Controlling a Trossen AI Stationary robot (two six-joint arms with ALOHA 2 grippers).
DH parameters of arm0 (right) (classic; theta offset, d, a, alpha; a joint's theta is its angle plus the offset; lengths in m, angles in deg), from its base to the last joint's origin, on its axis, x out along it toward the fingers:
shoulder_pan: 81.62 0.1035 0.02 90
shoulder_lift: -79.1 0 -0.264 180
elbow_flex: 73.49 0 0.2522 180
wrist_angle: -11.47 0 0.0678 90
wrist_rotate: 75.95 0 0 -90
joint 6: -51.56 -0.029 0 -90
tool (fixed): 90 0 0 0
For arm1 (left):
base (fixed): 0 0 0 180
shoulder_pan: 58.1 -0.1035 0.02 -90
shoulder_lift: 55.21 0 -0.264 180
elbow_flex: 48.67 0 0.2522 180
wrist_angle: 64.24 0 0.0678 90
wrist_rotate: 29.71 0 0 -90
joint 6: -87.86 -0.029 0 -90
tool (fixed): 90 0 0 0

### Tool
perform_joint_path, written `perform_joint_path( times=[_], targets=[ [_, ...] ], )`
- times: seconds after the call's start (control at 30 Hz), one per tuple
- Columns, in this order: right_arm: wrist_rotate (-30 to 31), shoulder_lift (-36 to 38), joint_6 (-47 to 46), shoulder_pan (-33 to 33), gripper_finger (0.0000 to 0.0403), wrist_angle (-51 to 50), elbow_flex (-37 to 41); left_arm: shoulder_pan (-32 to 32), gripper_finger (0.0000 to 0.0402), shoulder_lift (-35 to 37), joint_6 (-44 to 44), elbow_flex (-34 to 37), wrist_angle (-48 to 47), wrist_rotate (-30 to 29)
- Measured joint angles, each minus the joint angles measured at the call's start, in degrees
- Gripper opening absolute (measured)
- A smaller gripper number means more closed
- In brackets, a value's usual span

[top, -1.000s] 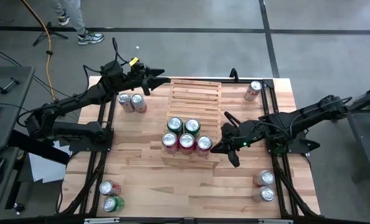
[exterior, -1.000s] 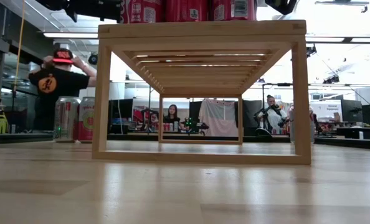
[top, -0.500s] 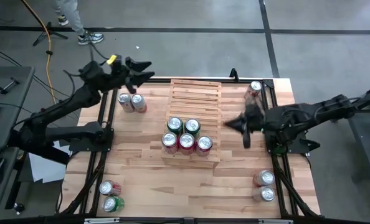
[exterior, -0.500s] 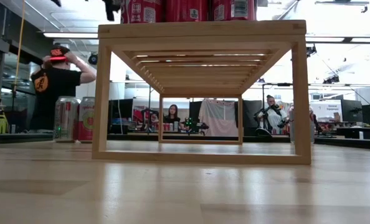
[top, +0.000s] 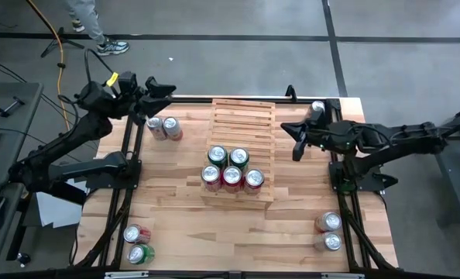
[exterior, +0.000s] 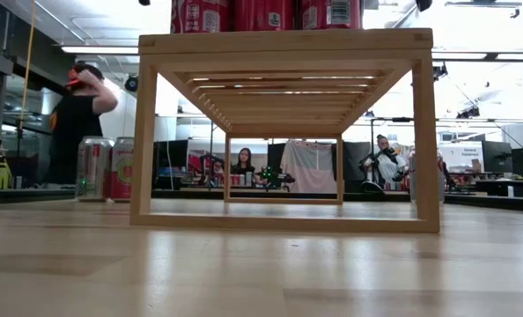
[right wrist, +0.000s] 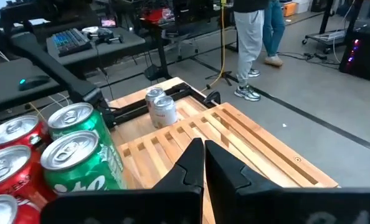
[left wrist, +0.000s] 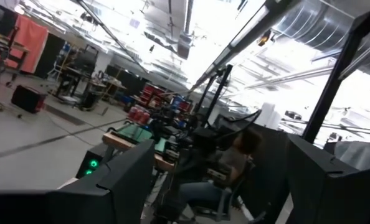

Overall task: Place canned beverage on shelf
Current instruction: Put the green soda can on the shelf aligned with the other green soda cans

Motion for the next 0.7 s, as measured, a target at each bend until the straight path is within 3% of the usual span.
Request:
perform_joint_path(
  times=[0.7],
  targets=[
    [-1.62,-0.13,-0.02,-2.37,0.0,0.0,0.0,0.0,0.0259,0.26,-0.16,0.0,-0.93,-0.32]
  ],
)
